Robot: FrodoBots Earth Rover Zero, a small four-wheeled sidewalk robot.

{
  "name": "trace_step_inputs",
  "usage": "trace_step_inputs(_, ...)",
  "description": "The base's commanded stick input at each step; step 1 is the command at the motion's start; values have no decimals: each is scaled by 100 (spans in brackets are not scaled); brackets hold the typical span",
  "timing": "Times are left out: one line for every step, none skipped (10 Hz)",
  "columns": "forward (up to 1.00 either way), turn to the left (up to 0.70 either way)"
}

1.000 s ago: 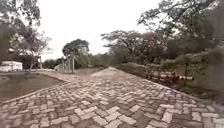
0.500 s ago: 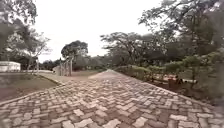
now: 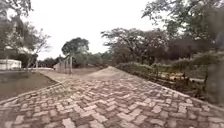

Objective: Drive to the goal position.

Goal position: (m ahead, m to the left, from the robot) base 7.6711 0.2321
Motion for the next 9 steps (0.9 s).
trace_step_inputs(70,-35)
trace_step_inputs(70,-35)
trace_step_inputs(70,-35)
trace_step_inputs(70,-35)
trace_step_inputs(70,-28)
trace_step_inputs(70,-9)
trace_step_inputs(70,0)
trace_step_inputs(70,0)
trace_step_inputs(70,0)
